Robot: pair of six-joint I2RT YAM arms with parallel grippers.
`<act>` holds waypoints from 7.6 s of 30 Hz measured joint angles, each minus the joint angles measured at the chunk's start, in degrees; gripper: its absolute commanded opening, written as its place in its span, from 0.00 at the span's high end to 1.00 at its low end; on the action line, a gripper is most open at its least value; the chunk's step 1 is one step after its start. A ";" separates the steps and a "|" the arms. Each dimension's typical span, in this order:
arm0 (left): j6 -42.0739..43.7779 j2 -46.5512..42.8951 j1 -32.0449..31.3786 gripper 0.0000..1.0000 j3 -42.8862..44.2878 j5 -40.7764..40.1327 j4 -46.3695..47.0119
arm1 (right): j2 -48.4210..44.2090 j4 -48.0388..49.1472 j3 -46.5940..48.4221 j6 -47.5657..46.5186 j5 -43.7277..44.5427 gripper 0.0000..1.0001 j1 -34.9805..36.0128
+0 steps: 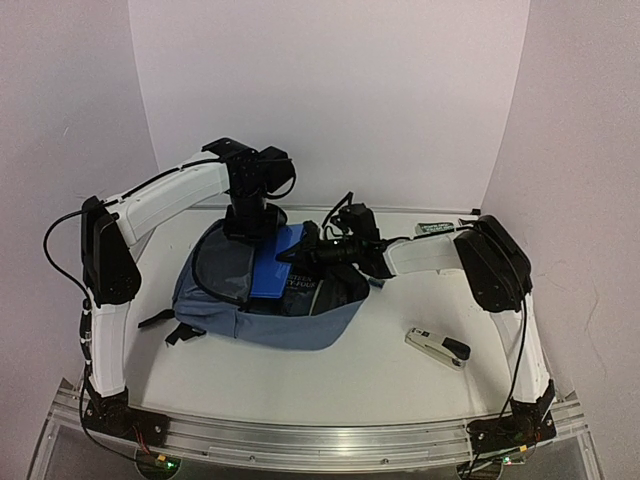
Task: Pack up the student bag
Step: Place the book in the student bag, then adjust the book at the center of the board.
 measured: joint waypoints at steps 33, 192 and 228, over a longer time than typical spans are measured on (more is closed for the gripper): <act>0.15 0.07 0.04 1.00 2.98 4.90 0.02 | -1.33 -11.44 -4.73 -6.22 7.98 0.86 -0.07; 7.98 4.17 1.51 0.00 10.97 18.54 6.11 | -3.06 -65.63 5.37 -97.81 21.24 0.60 -39.19; 7.41 1.57 1.51 0.00 5.84 13.67 6.04 | -5.84 -69.01 6.03 -82.89 43.38 0.39 -20.02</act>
